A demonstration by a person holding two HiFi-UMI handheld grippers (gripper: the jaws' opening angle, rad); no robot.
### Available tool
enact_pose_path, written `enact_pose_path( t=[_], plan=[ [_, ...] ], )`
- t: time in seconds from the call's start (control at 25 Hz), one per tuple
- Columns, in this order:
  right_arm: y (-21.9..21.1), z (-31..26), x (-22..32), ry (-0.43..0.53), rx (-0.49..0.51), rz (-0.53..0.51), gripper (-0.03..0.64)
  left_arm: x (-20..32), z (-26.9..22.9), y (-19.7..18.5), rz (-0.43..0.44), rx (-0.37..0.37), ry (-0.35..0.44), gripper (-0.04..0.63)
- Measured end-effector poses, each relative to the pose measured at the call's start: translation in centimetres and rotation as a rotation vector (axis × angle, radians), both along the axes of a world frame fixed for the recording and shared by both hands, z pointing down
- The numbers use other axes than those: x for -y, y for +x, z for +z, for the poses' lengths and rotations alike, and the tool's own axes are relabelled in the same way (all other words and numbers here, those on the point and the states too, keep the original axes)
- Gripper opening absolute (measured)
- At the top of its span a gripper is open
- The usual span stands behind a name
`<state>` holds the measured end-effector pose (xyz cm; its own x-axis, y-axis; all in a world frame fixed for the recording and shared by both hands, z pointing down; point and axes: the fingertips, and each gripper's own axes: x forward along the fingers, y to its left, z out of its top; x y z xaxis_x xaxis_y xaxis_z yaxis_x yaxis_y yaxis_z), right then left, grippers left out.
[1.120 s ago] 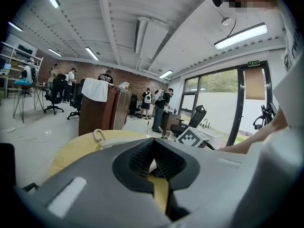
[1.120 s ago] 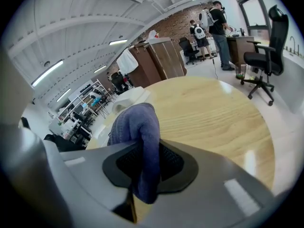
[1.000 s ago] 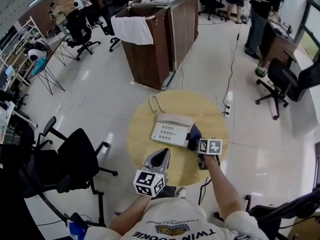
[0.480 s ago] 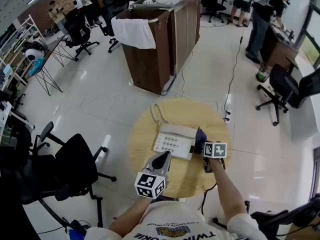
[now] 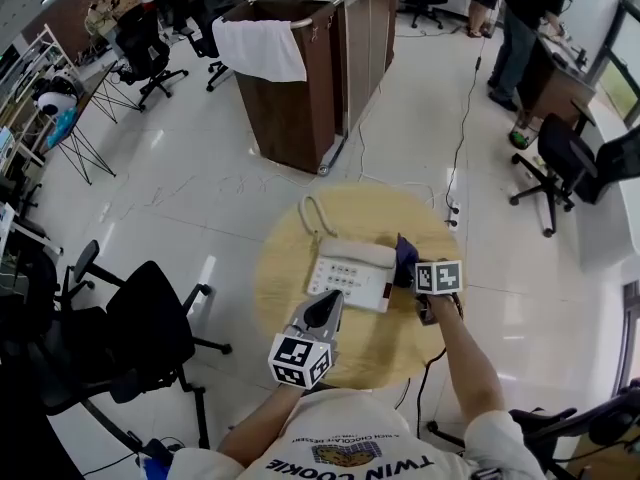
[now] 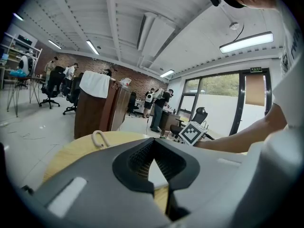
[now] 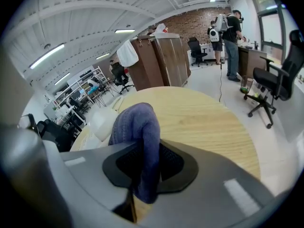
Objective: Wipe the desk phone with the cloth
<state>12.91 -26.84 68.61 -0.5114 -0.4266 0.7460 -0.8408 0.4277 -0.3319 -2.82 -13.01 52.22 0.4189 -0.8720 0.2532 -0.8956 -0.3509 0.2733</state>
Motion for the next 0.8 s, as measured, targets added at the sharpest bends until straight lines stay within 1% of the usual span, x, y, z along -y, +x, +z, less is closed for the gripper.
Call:
enact_pose_path(
  t=[0.16, 0.44, 0.68, 0.8],
  plan=[
    [-0.2, -0.3, 0.9, -0.004, 0.004, -0.02, 0.067, 0.1, 0.4, -0.7, 0.0, -0.001, -0.013, -0.009],
    [-0.4, -1.0, 2.9, 0.019, -0.051, -0.121, 0.067, 0.6, 0.8, -1.5, -0.01, -0.016, -0.02, -0.009],
    [-2.1, -1.5, 4.9, 0.045, -0.115, -0.211, 0.067, 1.1, 1.1, -2.3, -0.016, -0.02, -0.031, -0.009],
    [-3.6, -1.9, 5.8, 0.042, -0.114, -0.258, 0.067, 1.4, 1.2, -2.9, -0.022, -0.022, -0.031, -0.009]
  ],
)
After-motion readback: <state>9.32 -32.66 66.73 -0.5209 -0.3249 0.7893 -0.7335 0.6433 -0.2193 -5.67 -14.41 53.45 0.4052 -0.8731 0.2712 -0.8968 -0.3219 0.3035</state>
